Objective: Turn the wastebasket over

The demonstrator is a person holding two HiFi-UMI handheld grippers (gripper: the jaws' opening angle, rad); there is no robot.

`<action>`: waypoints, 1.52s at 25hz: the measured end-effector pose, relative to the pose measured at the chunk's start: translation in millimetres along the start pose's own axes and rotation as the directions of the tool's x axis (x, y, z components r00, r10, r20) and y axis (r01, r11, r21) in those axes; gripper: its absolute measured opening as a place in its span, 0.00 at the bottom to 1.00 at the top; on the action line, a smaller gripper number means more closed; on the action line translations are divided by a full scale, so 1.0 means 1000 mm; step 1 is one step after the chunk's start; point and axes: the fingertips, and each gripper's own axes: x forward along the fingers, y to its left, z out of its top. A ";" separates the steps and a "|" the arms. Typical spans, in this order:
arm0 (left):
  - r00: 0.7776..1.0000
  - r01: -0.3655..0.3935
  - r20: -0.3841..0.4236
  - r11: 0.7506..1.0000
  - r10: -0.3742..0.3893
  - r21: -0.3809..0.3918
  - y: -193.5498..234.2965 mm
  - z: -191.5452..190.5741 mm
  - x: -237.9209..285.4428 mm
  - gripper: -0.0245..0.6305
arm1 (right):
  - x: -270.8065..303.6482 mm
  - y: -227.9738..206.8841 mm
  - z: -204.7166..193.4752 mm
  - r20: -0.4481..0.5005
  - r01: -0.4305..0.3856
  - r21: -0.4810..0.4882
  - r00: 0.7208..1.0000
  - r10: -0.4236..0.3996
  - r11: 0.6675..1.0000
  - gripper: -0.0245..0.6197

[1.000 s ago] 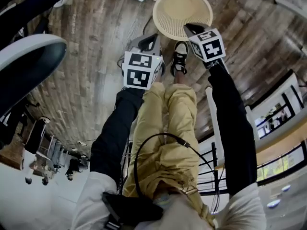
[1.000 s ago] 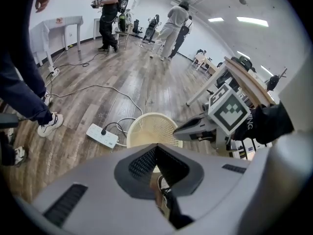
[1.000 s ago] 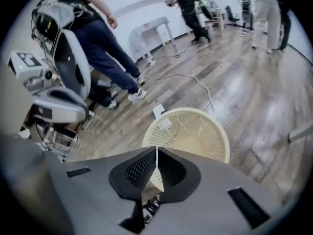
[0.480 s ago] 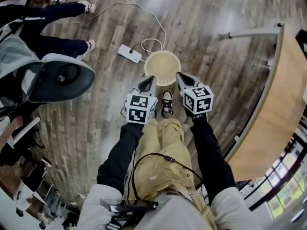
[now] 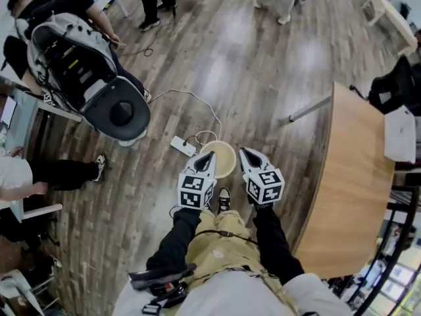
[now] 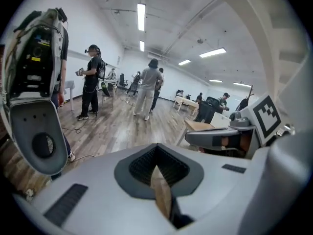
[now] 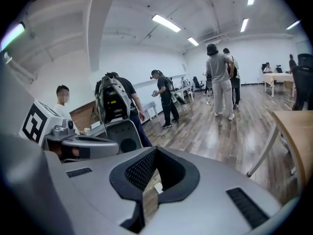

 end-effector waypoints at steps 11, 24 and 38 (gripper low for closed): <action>0.982 -0.008 0.187 1.000 0.004 0.021 -0.034 0.081 -0.083 0.04 | -0.078 0.062 0.097 0.202 -0.019 -0.114 0.978 0.042 0.993 0.07; 0.909 -0.038 0.416 0.992 -0.015 0.118 -0.043 0.189 -0.134 0.04 | -0.108 0.109 0.202 0.392 0.005 -0.235 0.916 0.090 0.972 0.07; 0.855 -0.052 0.518 0.986 -0.036 0.155 -0.028 0.244 -0.147 0.04 | -0.117 0.114 0.256 0.500 0.069 -0.267 0.862 0.077 0.961 0.07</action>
